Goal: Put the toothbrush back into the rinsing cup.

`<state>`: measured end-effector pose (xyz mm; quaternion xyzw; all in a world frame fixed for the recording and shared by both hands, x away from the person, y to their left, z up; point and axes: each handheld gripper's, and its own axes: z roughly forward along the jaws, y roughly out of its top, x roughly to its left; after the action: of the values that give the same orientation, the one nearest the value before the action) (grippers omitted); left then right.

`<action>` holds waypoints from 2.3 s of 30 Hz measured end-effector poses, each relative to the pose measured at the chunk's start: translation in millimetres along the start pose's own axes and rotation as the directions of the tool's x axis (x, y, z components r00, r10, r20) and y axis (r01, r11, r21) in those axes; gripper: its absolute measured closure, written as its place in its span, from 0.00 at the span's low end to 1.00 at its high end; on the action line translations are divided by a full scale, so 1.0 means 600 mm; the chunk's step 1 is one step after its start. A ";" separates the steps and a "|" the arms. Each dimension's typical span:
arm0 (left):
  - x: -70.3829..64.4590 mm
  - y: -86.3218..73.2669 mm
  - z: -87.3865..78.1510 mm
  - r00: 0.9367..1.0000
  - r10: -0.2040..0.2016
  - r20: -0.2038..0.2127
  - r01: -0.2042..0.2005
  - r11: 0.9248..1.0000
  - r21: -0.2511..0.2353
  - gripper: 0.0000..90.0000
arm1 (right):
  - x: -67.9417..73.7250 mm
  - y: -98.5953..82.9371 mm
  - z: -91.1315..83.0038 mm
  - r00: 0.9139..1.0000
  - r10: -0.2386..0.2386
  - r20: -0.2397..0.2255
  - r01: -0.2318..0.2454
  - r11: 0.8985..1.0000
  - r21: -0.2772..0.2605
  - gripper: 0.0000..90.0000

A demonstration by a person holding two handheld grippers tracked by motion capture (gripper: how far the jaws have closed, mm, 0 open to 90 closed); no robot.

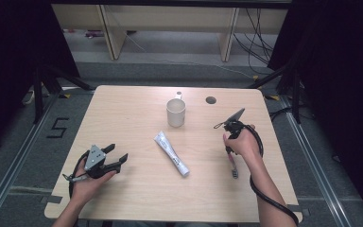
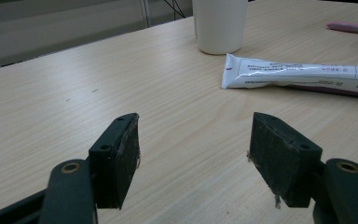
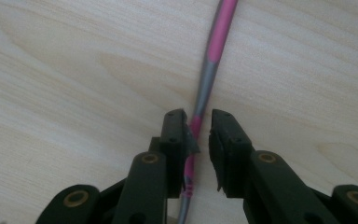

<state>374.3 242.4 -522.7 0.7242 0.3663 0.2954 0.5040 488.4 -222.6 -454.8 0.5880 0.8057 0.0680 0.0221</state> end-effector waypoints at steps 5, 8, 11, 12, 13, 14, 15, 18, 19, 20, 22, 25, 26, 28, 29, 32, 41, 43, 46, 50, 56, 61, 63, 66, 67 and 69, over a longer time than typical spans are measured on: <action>0.000 0.000 0.000 1.000 -0.001 0.001 0.001 1.000 -0.002 0.36 | 0.000 0.003 0.003 1.000 0.004 0.006 -0.004 1.000 0.000 0.84; 0.000 0.000 0.000 1.000 -0.002 0.001 0.002 1.000 -0.002 0.36 | -0.002 0.007 0.004 1.000 -0.005 0.008 0.005 1.000 0.023 0.84; 0.000 0.000 0.000 1.000 0.001 0.002 -0.001 1.000 -0.001 0.36 | 0.000 0.009 0.006 1.000 0.001 0.004 -0.001 0.999 0.035 0.84; 0.000 0.000 0.000 1.000 0.000 0.002 0.000 1.000 -0.001 0.36 | 0.000 0.009 0.009 1.000 0.002 0.012 -0.002 1.000 0.015 0.84; 0.000 0.000 0.000 1.000 -0.001 0.002 0.001 1.000 -0.001 0.36 | -0.001 0.010 0.010 1.000 -0.002 0.011 0.002 1.000 0.022 0.84; 0.000 0.000 0.000 1.000 -0.001 0.002 0.001 1.000 -0.001 0.36 | -0.001 0.010 0.010 1.000 -0.002 0.011 0.002 1.000 0.022 0.84; 0.000 0.000 0.000 1.000 -0.002 0.002 0.002 1.000 -0.002 0.36 | 0.000 0.010 0.010 1.000 0.009 0.007 -0.009 1.000 0.024 0.84; 0.000 0.000 0.000 1.000 0.000 0.002 0.000 1.000 -0.002 0.36 | -0.002 0.013 0.013 1.000 0.004 0.007 -0.004 0.999 0.035 0.84; 0.000 0.000 0.000 1.000 0.000 0.002 0.000 1.000 -0.002 0.36 | -0.003 0.014 0.013 1.000 0.004 0.003 -0.004 0.999 0.050 0.85; 0.000 0.000 0.000 1.000 0.000 0.002 0.000 1.000 -0.002 0.36 | -0.003 0.014 0.013 1.000 0.004 0.003 -0.004 0.999 0.050 0.85; 0.000 0.000 0.000 1.000 0.000 0.003 0.000 1.000 -0.002 0.36 | -0.003 0.015 0.014 1.000 0.005 0.005 -0.005 0.998 0.060 0.85; 0.000 0.000 -0.001 1.000 0.002 0.002 -0.002 1.000 0.002 0.36 | -0.002 0.017 0.020 1.000 0.003 -0.005 -0.002 0.997 0.079 0.86; 0.000 0.000 -0.001 1.000 0.002 0.002 -0.002 1.000 0.002 0.36 | -0.002 0.017 0.020 1.000 0.003 -0.005 -0.002 0.997 0.079 0.86; 0.000 0.000 0.000 1.000 0.001 0.002 -0.001 1.000 -0.002 0.36 | -0.003 0.017 0.023 1.000 -0.010 -0.008 0.011 0.996 0.086 0.87; 0.000 0.000 0.000 1.000 0.002 0.003 -0.002 1.000 -0.002 0.36 | -0.002 0.016 0.025 1.000 -0.011 0.002 0.011 0.997 0.077 0.87; 0.000 0.000 0.000 1.000 0.001 0.003 -0.001 1.000 -0.001 0.36 | 0.000 0.017 0.027 1.000 -0.015 -0.002 0.015 0.995 0.103 0.90; 0.000 0.000 0.000 1.000 0.009 0.011 -0.009 1.000 -0.003 0.36 | -0.004 0.016 0.031 0.989 -0.146 0.002 0.145 0.986 0.083 0.92; 0.000 0.000 -0.001 1.000 0.005 0.016 -0.005 1.000 0.006 0.37 | 0.000 0.012 0.026 0.982 -0.190 -0.024 0.191 0.978 0.082 0.92; -0.001 0.000 0.000 1.000 0.001 0.029 -0.001 1.000 0.008 0.37 | 0.006 0.006 0.016 0.942 -0.334 -0.028 0.335 0.940 0.063 0.92; -0.007 0.006 -0.001 0.998 0.020 0.054 -0.021 1.000 0.020 0.39 | 0.028 -0.007 -0.007 0.903 -0.426 -0.053 0.429 0.896 0.115 0.92; -0.024 0.021 0.000 0.990 0.050 0.135 -0.054 0.998 0.020 0.42 | 0.071 -0.039 -0.035 0.566 -0.815 -0.121 0.823 0.567 0.032 0.92; -0.049 0.042 0.005 0.967 0.085 0.242 -0.091 0.996 0.013 0.43 | 0.099 -0.056 -0.051 0.436 -0.890 -0.137 0.900 0.432 0.057 0.93; -0.056 0.045 0.005 0.960 0.093 0.264 -0.100 0.995 0.012 0.43 | 0.103 -0.055 -0.052 0.372 -0.916 -0.152 0.928 0.370 0.042 0.93; -0.069 0.055 0.008 0.938 0.117 0.327 -0.129 0.991 0.016 0.44 | 0.109 -0.058 -0.056 0.354 -0.922 -0.156 0.935 0.350 0.056 0.92; -0.076 0.060 0.011 0.925 0.128 0.357 -0.142 0.990 0.014 0.44 | 0.111 -0.058 -0.057 0.343 -0.926 -0.160 0.939 0.338 0.060 0.93; -0.092 0.073 0.018 0.898 0.149 0.414 -0.173 0.985 0.022 0.44 | 0.119 -0.056 -0.060 0.297 -0.941 -0.163 0.955 0.291 0.059 0.93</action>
<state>362.2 181.2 -488.1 0.8122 0.1994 0.1664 0.5224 430.9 -167.9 -420.3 -0.0061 0.9996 0.0117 -0.0235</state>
